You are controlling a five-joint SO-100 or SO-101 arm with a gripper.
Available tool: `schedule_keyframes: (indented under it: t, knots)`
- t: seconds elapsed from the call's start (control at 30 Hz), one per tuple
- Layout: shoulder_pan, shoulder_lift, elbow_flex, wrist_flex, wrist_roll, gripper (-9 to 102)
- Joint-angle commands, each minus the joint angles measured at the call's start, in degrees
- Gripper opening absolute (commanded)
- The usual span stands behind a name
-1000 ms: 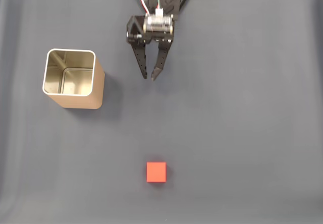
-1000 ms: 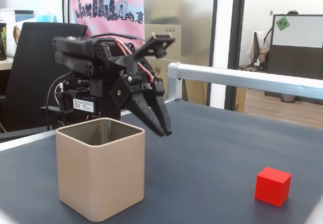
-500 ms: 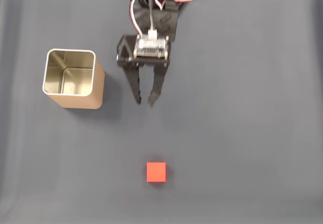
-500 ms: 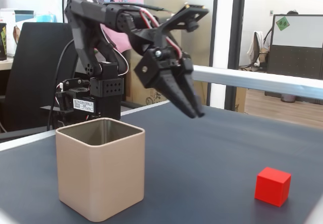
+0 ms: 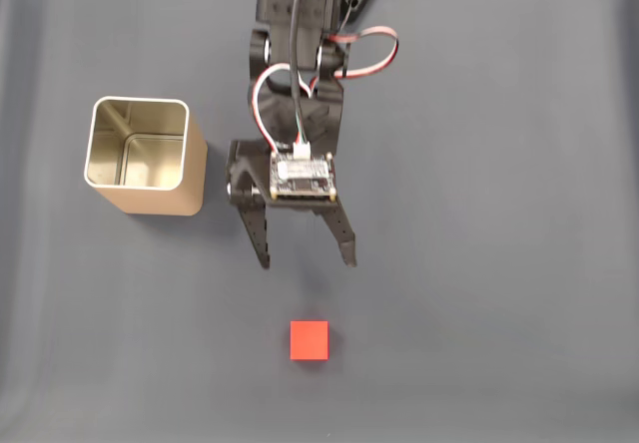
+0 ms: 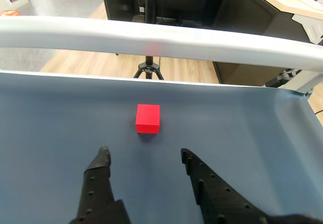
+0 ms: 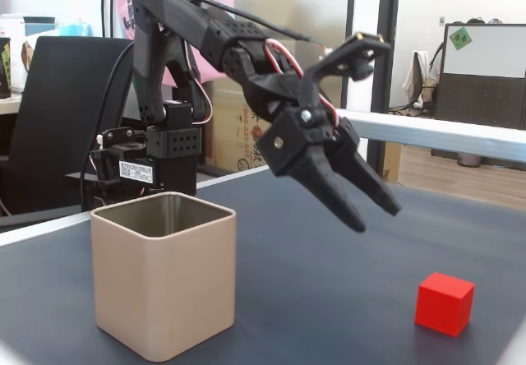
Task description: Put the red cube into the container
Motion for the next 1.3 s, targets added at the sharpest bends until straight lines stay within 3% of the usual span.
schedule_keyframes:
  t: [0.0,0.27,0.67,1.27]
  knots:
    - [-0.4,-3.3,-4.4,-5.8,-0.6,39]
    - [-0.8,-17.8,-10.6,-16.9,0.0,42]
    - [-1.8,-29.9,-21.5,-18.0,0.8,42]
    - [-4.0,-34.1,-25.1,-16.5,0.6,40]
